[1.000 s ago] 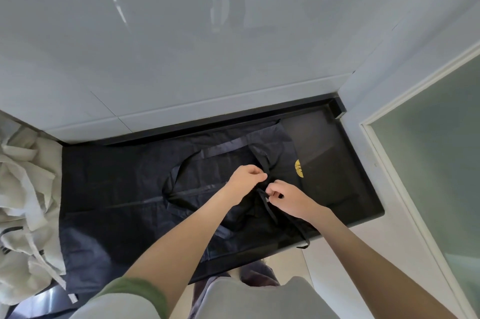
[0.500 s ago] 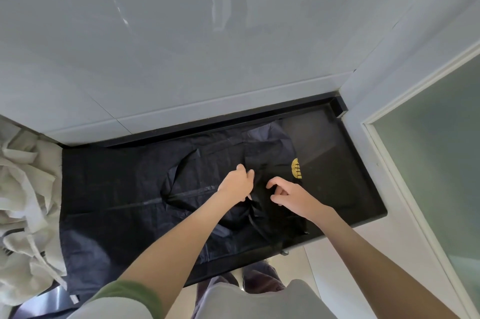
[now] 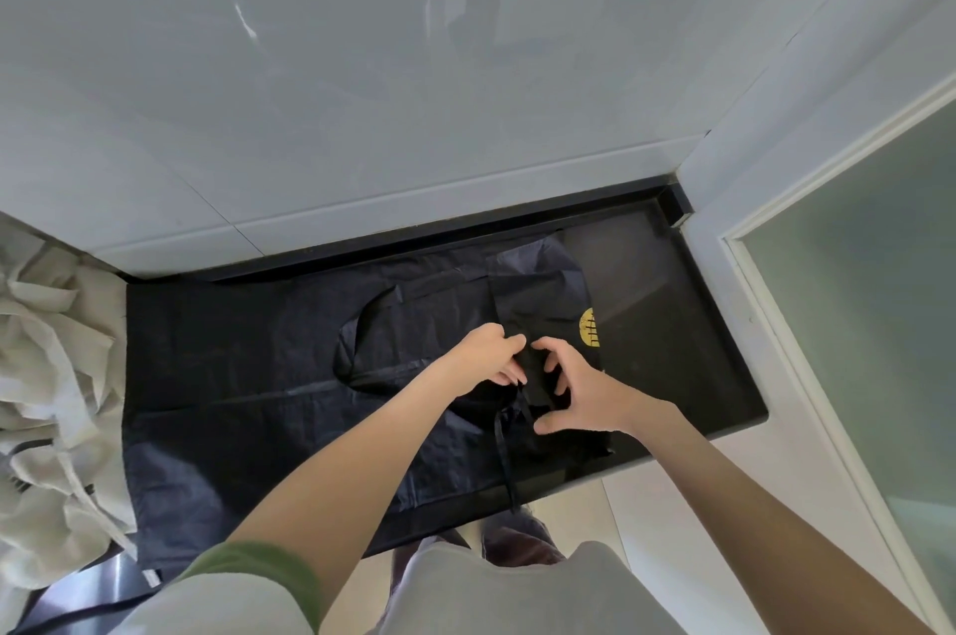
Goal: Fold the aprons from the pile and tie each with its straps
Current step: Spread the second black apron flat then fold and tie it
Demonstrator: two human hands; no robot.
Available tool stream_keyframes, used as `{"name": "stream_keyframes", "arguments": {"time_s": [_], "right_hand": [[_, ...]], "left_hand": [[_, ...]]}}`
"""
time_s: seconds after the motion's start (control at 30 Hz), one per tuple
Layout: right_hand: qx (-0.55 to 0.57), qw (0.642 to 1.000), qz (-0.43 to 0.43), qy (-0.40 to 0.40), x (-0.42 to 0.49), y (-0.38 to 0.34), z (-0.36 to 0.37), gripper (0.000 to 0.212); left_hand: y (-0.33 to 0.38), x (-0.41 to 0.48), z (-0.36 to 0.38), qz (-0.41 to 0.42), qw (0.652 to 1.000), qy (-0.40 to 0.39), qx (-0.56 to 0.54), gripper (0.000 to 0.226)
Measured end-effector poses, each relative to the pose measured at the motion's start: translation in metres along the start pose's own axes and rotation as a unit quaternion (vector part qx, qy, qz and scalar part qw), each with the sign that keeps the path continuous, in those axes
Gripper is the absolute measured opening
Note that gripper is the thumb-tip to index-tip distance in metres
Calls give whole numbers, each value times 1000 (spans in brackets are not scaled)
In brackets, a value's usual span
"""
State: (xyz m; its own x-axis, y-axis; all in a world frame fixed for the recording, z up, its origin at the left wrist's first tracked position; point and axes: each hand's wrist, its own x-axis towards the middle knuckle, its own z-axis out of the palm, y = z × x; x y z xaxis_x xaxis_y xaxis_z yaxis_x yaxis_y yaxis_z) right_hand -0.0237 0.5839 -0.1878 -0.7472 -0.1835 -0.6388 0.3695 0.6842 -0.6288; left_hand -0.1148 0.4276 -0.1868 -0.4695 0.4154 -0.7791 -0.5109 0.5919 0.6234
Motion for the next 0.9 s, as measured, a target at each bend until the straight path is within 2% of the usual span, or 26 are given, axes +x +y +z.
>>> {"name": "stream_keyframes", "arguments": {"time_s": [0.07,0.23,0.33,0.43,0.53,0.63,0.7,0.77,0.83,0.9], "right_hand": [[-11,999,-16,32,-5,-2,5,95],[22,986,-19,166,-16,-4,9,39],[-7,979,2,204,-24,-6,8,28],[-24,974,12,225,-27,-6,8,31],[-36,974,57,215,-27,-7,11,40],[-50,977,64,196,-26,-5,15,39],[-49,984,44,166,-26,-4,18,44],[-48,988,19,148,-26,-3,22,63],[-90,980,-10,175,-27,-5,27,72],[-160,956,-72,235,-27,-8,32,62]], "left_hand": [[3,-1,3,-8,999,-6,-50,33],[8,-10,5,-15,992,-39,-121,40],[7,-19,2,17,992,-50,-112,39],[5,-25,-2,38,996,-26,-80,45],[2,-29,-3,57,997,5,-55,49],[-7,-32,-6,74,994,19,-73,56],[-17,-34,-11,75,996,22,-49,55],[-31,-35,-17,71,997,20,12,47],[-45,-35,-23,68,993,24,88,35],[-55,-37,-27,76,986,16,148,27]]}}
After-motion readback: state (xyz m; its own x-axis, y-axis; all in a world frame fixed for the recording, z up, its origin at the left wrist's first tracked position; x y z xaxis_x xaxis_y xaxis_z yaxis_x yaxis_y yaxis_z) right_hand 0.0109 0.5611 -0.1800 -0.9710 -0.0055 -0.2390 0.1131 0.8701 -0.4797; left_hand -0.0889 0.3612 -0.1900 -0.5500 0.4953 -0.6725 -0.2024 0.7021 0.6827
